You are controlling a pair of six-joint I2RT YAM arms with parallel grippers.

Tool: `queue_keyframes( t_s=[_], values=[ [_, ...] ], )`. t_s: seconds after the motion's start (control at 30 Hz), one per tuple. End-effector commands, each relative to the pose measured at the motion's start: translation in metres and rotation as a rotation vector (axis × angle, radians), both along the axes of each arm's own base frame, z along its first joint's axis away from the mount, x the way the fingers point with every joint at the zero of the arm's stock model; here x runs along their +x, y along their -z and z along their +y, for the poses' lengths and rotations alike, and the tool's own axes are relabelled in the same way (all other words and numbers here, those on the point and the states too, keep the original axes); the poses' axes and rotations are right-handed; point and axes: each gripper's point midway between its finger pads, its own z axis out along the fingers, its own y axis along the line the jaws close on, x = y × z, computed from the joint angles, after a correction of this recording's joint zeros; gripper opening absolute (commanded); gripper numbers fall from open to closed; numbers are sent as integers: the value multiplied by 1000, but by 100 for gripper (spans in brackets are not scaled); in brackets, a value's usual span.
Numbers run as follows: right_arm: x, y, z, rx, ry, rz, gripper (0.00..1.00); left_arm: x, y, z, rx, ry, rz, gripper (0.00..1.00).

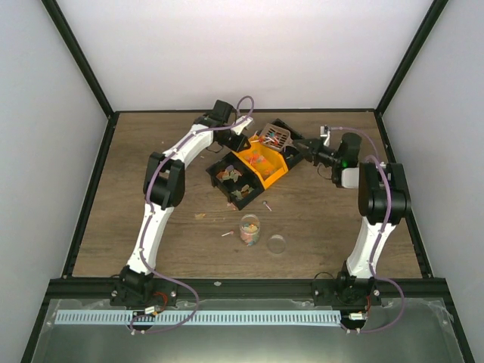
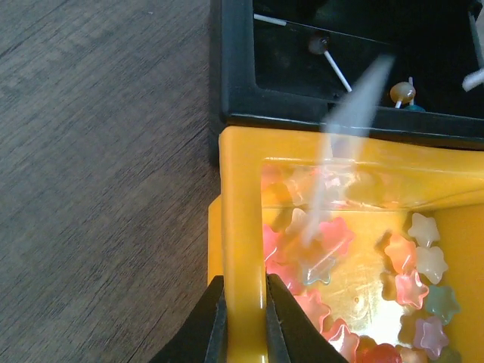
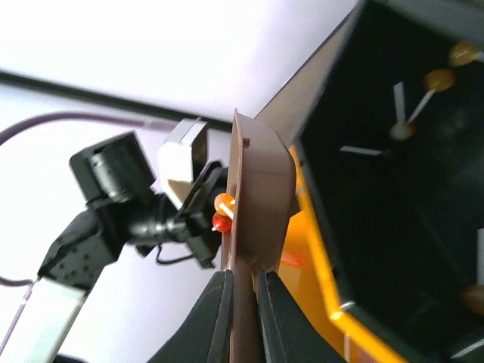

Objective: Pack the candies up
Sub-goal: Scoop the fake candies from the storage box.

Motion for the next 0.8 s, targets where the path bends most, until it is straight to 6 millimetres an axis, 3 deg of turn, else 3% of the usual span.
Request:
queue_keyframes(
  t_s=[0.0, 0.27, 0.4, 0.77],
  values=[
    [-12, -33, 17, 5, -117, -53, 1, -9, 39, 2, 42, -8, 66, 4],
    [-13, -23, 17, 8, -115, -7, 1, -9, 36, 4, 38, -13, 62, 4],
    [-20, -29, 19, 33, -136, 3, 1, -6, 36, 6, 35, -20, 60, 4],
    [-69, -59, 22, 18, -162, -4, 1, 6, 38, 14, 20, -58, 48, 4]
  ],
)
